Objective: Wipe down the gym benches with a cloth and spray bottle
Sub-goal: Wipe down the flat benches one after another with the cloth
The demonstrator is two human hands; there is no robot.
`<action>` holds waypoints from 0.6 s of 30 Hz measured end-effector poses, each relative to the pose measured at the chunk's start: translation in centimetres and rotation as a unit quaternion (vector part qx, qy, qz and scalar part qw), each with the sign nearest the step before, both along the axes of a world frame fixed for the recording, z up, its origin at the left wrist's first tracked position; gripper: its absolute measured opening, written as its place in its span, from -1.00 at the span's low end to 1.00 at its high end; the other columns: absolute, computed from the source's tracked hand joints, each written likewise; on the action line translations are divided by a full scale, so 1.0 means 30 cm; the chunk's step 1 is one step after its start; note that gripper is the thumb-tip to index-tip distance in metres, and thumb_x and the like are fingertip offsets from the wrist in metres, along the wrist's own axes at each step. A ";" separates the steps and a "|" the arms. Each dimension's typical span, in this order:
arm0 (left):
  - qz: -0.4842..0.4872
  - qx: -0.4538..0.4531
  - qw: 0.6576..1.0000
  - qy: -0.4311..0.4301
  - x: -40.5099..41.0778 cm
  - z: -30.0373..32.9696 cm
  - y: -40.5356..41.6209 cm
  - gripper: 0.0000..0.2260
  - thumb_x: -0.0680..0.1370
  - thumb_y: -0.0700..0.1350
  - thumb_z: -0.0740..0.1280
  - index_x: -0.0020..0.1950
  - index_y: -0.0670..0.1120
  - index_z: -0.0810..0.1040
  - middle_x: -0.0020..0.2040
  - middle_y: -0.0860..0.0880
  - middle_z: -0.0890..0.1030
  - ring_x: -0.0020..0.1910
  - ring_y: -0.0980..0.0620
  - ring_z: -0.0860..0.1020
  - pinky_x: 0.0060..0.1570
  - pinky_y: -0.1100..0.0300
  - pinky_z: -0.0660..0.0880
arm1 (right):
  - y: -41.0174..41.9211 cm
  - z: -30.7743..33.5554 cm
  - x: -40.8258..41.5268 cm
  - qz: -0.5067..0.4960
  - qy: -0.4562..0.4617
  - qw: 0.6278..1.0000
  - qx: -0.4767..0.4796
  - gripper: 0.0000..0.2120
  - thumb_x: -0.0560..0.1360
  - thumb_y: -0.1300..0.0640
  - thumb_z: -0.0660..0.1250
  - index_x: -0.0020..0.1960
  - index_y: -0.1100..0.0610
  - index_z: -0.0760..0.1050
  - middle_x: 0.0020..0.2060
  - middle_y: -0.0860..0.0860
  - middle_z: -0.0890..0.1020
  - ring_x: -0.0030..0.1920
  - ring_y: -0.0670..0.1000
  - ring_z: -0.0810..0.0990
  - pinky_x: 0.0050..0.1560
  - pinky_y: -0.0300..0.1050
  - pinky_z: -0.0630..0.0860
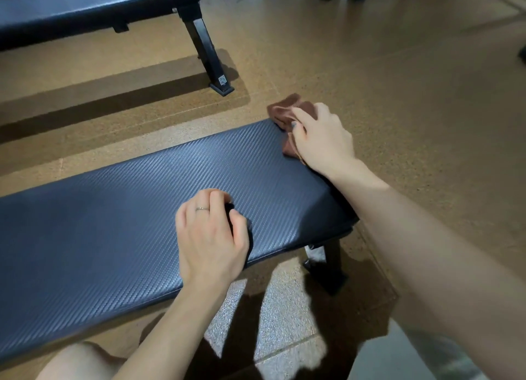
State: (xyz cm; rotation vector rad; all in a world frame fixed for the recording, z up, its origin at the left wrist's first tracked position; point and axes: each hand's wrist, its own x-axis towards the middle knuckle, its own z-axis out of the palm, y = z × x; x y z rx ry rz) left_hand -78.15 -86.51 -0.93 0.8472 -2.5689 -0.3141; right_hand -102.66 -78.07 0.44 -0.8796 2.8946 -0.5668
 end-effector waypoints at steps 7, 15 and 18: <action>-0.011 -0.002 1.000 -0.016 0.002 -0.003 0.007 -0.81 0.62 -0.06 0.14 0.08 -0.10 0.50 0.05 -0.05 0.53 0.05 -0.07 0.48 0.27 -0.03 0.32 | 0.339 -0.041 0.326 -0.126 -0.052 0.985 -0.102 -0.53 0.65 -0.10 0.05 0.53 -0.16 0.36 0.37 0.15 0.42 0.27 0.27 0.49 0.29 0.15 0.46; 0.008 0.089 0.993 0.073 0.016 0.003 -0.010 -0.80 0.63 -0.11 0.09 0.06 -0.10 0.49 0.05 -0.05 0.54 0.05 -0.07 0.46 0.21 -0.03 0.32 | 0.214 -0.067 0.649 -0.076 0.095 0.992 0.015 -0.51 0.63 -0.01 0.00 0.50 -0.01 0.42 0.53 0.05 0.36 0.58 0.13 0.20 0.57 0.26 0.11; 0.032 0.129 0.985 0.108 0.021 0.004 -0.023 -0.74 0.62 -0.06 0.04 0.06 -0.10 0.50 0.07 -0.08 0.56 0.08 -0.13 0.49 0.21 -0.08 0.32 | 0.141 -0.069 0.727 0.014 0.109 0.994 -0.001 -0.55 0.64 0.00 0.08 0.46 0.02 0.48 0.50 0.06 0.41 0.55 0.14 0.27 0.54 0.25 0.16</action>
